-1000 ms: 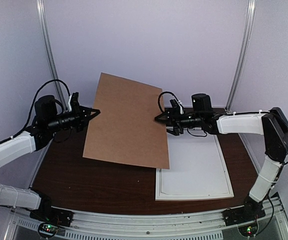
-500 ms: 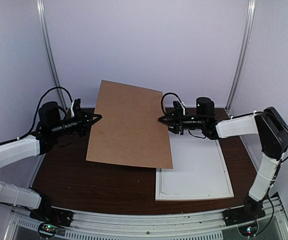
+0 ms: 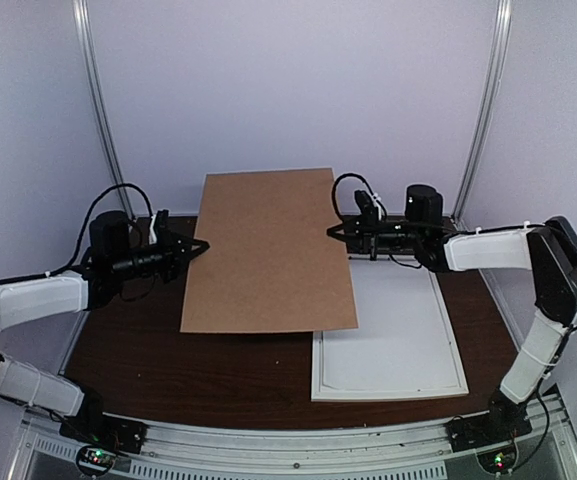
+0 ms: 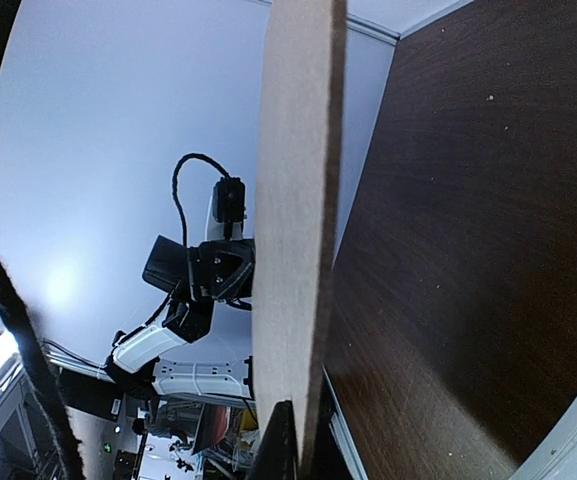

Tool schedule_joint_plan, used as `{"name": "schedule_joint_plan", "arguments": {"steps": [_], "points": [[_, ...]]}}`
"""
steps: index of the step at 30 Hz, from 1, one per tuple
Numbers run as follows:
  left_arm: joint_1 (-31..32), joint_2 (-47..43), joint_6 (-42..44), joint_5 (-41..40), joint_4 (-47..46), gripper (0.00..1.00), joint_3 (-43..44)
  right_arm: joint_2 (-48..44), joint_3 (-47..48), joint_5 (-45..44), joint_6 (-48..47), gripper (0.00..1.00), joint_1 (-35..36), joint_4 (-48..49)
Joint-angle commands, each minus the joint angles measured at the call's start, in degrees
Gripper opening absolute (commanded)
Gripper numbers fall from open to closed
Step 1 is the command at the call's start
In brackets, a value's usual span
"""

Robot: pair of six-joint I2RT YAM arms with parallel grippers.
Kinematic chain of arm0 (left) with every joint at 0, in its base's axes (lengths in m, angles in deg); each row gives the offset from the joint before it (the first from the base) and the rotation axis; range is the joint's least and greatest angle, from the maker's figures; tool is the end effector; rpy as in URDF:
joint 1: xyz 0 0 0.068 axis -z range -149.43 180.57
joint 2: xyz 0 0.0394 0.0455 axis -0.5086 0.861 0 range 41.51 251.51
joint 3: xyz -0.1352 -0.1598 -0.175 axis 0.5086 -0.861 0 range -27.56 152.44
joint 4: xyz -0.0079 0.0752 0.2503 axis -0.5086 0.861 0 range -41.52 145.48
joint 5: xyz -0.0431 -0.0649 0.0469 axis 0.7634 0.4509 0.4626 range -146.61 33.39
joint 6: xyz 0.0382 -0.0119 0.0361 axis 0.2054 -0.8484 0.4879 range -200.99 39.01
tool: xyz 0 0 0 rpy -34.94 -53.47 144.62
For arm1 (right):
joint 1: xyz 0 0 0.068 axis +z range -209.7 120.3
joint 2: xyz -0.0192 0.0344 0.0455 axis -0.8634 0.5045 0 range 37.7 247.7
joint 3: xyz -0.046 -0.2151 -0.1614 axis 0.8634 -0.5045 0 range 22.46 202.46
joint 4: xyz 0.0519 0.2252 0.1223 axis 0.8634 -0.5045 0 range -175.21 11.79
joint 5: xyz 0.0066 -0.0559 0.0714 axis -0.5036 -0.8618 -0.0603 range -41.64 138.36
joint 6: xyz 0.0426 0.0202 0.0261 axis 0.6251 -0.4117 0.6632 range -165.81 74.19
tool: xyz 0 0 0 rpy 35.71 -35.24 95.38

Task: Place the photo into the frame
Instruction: Pass from the left arm to the right, then move the photo frame to the center of the board.

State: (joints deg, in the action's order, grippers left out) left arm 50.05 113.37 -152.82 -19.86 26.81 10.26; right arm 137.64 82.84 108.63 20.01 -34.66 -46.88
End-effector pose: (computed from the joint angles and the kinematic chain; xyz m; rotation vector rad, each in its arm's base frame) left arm 0.2518 -0.1117 0.2550 -0.4073 2.0544 -1.6342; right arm 0.3343 0.1904 0.2508 -0.2335 2.1170 1.9491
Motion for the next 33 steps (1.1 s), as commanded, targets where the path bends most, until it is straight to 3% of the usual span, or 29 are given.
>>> {"name": "schedule_joint_plan", "arguments": {"steps": [1,7,11,22,27,33], "points": [[0.99,2.08,5.79,1.58,-1.09,0.27,1.82,-4.29,-1.90,1.20,-4.49,0.00,-2.26,-4.77],[1.81,6.10,10.16,2.36,3.80,0.61,3.95,-10.93,-5.64,4.78,-6.64,0.00,-7.50,-10.61],[2.25,8.62,14.11,2.05,8.52,0.74,6.03,-17.47,-4.55,4.84,-21.15,0.00,-12.28,-36.14],[6.80,15.41,25.27,-0.49,24.13,0.79,15.47,-29.47,-4.77,8.36,-39.96,0.00,-23.38,-68.68],[9.67,18.83,30.68,-2.65,30.61,0.81,20.53,-31.40,-3.47,5.47,-45.46,0.00,-27.23,-78.16],[16.05,23.20,36.15,-11.13,36.42,0.86,25.75,-34.27,-3.13,4.89,-44.28,0.00,-34.23,-79.21]]}}
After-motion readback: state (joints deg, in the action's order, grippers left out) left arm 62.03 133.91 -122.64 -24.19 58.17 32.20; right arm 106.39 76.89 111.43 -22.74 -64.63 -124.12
